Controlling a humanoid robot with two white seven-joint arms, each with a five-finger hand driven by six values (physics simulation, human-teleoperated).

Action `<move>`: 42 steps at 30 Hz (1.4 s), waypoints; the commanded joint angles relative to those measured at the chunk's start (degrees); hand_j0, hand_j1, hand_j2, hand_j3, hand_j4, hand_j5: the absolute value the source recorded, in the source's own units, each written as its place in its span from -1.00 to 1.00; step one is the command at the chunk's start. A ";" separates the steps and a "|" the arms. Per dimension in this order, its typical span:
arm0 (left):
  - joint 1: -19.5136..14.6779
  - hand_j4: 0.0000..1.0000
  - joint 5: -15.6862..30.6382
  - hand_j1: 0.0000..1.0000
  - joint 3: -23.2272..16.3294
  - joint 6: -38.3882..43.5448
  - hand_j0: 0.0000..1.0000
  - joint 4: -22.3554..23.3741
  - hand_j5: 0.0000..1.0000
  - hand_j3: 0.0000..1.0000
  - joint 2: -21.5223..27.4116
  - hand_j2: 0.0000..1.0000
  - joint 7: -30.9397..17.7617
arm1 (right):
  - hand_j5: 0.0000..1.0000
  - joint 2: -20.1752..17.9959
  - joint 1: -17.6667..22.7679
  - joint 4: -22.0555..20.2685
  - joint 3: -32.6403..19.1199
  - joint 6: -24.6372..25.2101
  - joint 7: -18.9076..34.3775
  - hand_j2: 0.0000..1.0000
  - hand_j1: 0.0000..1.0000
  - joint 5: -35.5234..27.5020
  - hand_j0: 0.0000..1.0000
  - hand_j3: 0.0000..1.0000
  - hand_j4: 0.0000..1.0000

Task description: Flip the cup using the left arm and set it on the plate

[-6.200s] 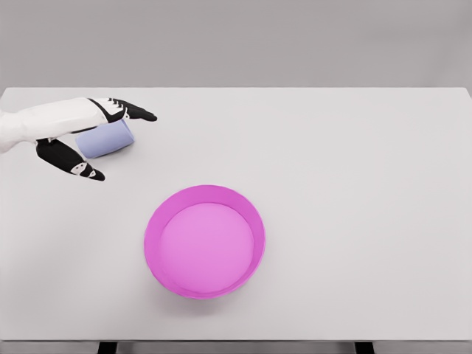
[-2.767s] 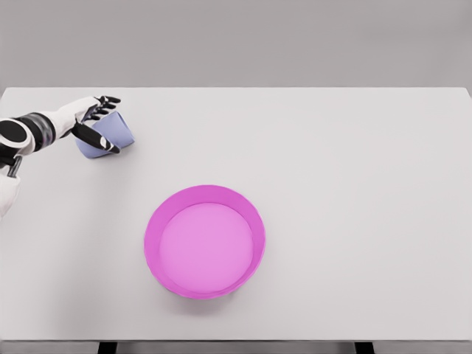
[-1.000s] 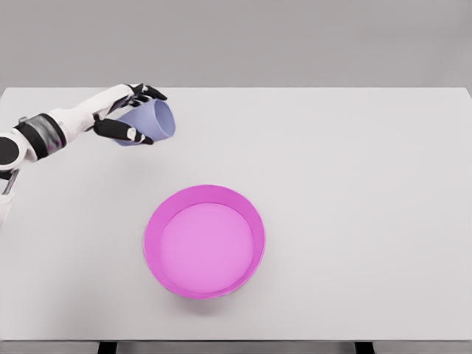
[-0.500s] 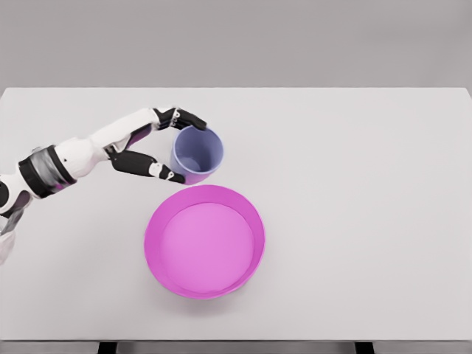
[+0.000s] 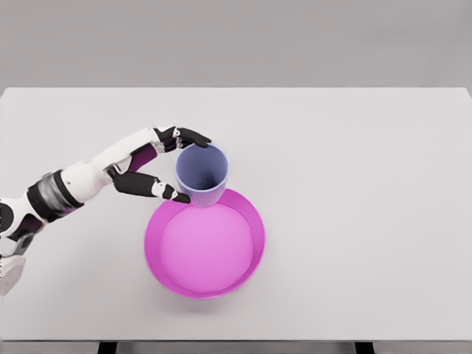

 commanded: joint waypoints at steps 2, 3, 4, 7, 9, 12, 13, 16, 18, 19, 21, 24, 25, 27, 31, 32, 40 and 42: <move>0.09 0.37 0.66 0.37 -1.35 -0.33 0.37 -0.07 0.37 0.37 -0.39 0.37 0.02 | 1.00 -0.01 -0.09 0.01 0.00 0.00 0.03 1.00 1.00 -0.01 1.00 1.00 1.00; 0.35 0.37 0.49 0.37 -2.14 -0.33 0.37 -0.07 0.37 0.37 -0.39 0.37 0.02 | 1.00 -0.01 -0.09 0.01 0.00 0.00 0.03 1.00 1.00 -0.01 1.00 1.00 1.00; 0.44 0.37 0.49 0.37 -2.41 -0.42 0.37 0.02 0.37 0.37 -0.57 0.37 0.02 | 1.00 -0.01 -0.09 0.01 0.00 0.00 0.03 1.00 1.00 -0.01 1.00 1.00 1.00; 1.67 0.37 0.13 0.37 -2.85 -0.42 0.37 0.02 0.37 0.37 -0.92 0.37 0.02 | 1.00 -0.01 -0.09 0.01 0.00 0.00 0.03 1.00 1.00 -0.01 1.00 1.00 1.00; 2.37 0.37 -0.13 0.37 -3.02 -0.42 0.37 0.02 0.37 0.37 -1.27 0.37 0.11 | 1.00 -0.01 -0.09 0.01 0.00 0.00 -0.06 1.00 1.00 -0.01 1.00 1.00 1.00; 2.55 0.37 -0.31 0.37 -3.02 -0.24 0.37 0.02 0.37 0.37 -1.18 0.37 0.11 | 1.00 -0.01 -0.09 0.01 0.00 0.00 0.03 1.00 1.00 -0.01 1.00 1.00 1.00; 2.55 0.37 -0.48 0.37 -3.02 -0.25 0.37 0.02 0.37 0.37 -1.18 0.37 0.11 | 1.00 -0.01 -0.09 0.01 0.00 0.00 -0.06 1.00 1.00 -0.01 1.00 1.00 1.00; 2.99 0.37 -1.98 0.37 -3.02 -0.16 0.37 0.02 0.37 0.37 -1.18 0.37 0.11 | 1.00 -0.01 0.00 0.01 0.00 0.00 0.03 1.00 1.00 -0.01 1.00 1.00 1.00; 3.34 0.37 -2.06 0.37 -3.02 0.11 0.37 0.02 0.37 0.37 -1.18 0.37 0.11 | 1.00 -0.01 -0.09 0.01 0.00 0.00 -0.06 1.00 1.00 -0.01 1.00 1.00 1.00; 3.43 0.37 -2.06 0.37 -3.11 0.19 0.37 0.02 0.37 0.37 -1.18 0.37 0.11 | 1.00 -0.01 -0.09 0.01 0.00 0.00 0.03 1.00 1.00 -0.01 1.00 1.00 1.00; 3.34 0.38 -2.06 0.38 -3.29 0.19 0.38 0.02 0.38 0.38 -1.18 0.38 0.11 | 1.00 -0.01 0.00 0.01 0.00 0.00 0.03 1.00 1.00 -0.01 1.00 1.00 1.00; 3.95 0.39 -1.71 0.39 -3.37 0.28 0.39 0.11 0.39 0.39 -1.45 0.39 0.11 | 1.00 -0.01 0.00 0.01 0.00 0.00 0.03 1.00 1.00 -0.01 1.00 1.00 1.00; 4.31 0.39 -1.54 0.39 -3.37 0.28 0.39 0.11 0.39 0.39 -1.53 0.39 0.11 | 1.00 -0.01 -0.09 0.01 0.00 0.00 -0.06 1.00 1.00 -0.01 1.00 1.00 1.00; 5.10 0.40 -1.18 0.40 -3.37 0.28 0.40 0.11 0.40 0.40 -1.80 0.40 0.11 | 1.00 -0.01 -0.09 0.01 0.00 0.00 0.03 1.00 1.00 -0.01 1.00 1.00 1.00; 5.80 0.41 -1.10 0.41 -3.29 0.28 0.41 0.11 0.41 0.41 -1.80 0.41 0.11 | 1.00 -0.01 0.00 0.01 0.00 0.00 -0.06 1.00 1.00 -0.01 1.00 1.00 1.00; 5.89 0.41 -1.18 0.41 -3.29 0.28 0.41 0.20 0.41 0.41 -1.80 0.41 0.11 | 1.00 -0.01 -0.09 0.01 0.00 0.00 -0.06 1.00 1.00 -0.01 1.00 1.00 1.00; 5.89 0.41 -1.98 0.41 -3.29 0.46 0.41 0.46 0.41 0.41 -1.89 0.41 0.20 | 1.00 -0.01 0.00 0.01 0.00 0.00 -0.06 1.00 1.00 -0.01 1.00 1.00 1.00; 6.42 0.41 -2.06 0.41 -3.37 0.55 0.41 0.55 0.41 0.41 -1.97 0.41 0.20 | 1.00 -0.01 0.00 0.01 0.00 0.00 -0.06 1.00 1.00 -0.01 1.00 1.00 1.00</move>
